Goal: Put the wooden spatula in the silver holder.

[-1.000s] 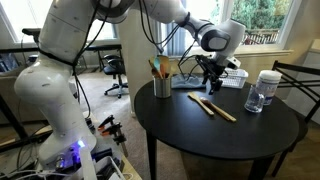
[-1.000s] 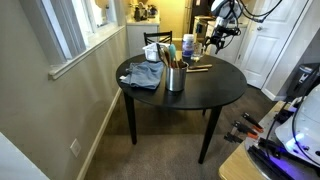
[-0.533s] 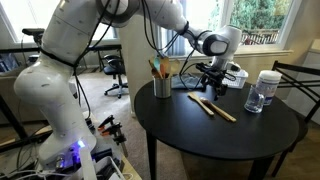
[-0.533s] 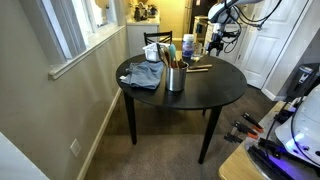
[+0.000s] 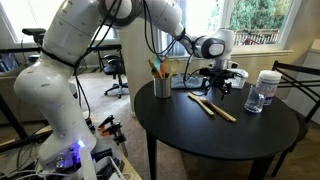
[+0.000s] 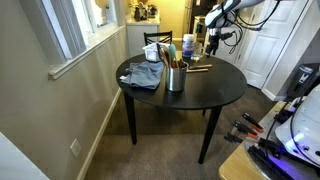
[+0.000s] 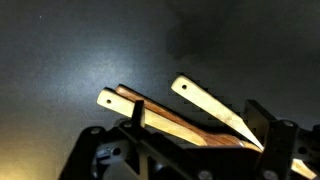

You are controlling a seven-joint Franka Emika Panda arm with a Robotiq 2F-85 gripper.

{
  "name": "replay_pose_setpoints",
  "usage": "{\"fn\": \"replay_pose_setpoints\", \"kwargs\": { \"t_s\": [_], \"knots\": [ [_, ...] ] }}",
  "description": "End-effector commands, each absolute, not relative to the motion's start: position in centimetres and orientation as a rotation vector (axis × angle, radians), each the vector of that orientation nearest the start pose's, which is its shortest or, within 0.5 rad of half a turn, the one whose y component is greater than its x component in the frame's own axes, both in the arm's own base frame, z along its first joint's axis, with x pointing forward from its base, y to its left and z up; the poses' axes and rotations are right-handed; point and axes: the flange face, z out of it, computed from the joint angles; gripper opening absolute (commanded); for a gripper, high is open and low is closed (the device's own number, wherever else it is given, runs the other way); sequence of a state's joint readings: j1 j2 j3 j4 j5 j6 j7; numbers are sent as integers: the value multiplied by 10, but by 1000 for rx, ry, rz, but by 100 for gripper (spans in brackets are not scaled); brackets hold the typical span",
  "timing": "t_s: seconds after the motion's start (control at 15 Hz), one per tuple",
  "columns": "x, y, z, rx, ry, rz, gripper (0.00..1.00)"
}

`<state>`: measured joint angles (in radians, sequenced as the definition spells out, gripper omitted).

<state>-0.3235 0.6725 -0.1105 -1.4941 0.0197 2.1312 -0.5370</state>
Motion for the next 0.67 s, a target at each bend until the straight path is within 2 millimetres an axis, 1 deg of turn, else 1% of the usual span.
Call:
{"fn": "replay_pose_setpoints", "kwargs": {
  "t_s": [0.0,0.33,0.6],
  "knots": [
    [655,-277,266,-3185,-483,11,100],
    [655,-257,255,-3098,-865,-109,100],
    [647,-242,242,-2925,-1136,-146,100]
  ]
}}
